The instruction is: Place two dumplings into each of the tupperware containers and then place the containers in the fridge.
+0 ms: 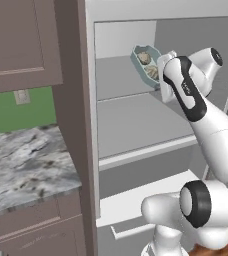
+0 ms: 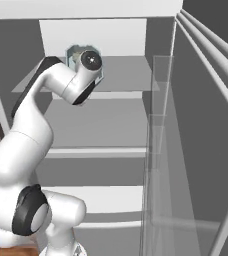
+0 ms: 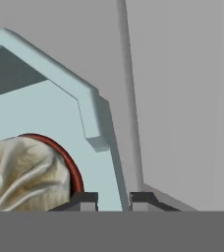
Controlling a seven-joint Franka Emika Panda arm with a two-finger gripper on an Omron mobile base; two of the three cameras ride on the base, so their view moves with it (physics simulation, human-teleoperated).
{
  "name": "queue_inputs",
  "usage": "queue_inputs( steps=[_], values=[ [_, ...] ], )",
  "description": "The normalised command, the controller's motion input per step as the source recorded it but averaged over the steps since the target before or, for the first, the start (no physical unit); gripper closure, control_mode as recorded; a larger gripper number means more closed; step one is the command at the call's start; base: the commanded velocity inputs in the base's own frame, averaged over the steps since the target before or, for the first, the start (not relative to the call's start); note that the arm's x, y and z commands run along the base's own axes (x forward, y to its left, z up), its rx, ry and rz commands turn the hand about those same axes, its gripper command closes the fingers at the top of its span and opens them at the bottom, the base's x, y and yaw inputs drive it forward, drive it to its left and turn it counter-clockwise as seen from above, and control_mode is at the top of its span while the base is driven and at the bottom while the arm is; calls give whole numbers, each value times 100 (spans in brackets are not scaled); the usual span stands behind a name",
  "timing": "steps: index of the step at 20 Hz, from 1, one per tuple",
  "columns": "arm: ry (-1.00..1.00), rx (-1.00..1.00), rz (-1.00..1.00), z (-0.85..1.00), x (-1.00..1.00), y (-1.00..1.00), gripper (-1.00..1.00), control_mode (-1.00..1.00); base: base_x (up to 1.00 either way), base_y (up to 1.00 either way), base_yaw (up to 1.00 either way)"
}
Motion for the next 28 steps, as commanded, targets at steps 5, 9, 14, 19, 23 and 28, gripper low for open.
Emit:
queue_inputs(
  steps=[5,9,14,19,23,28],
  values=[
    [0,0,2,-6,32,7,100,-100,0,0,0],
    [0,0,1,-2,35,12,100,-100,0,0,0],
    [-2,0,0,0,17,8,100,-100,0,0,0],
    [-9,0,0,0,10,9,100,-100,0,0,0],
    [-15,0,0,6,26,11,100,-100,0,0,0],
    [-2,0,0,0,32,9,100,-100,0,0,0]
  ],
)
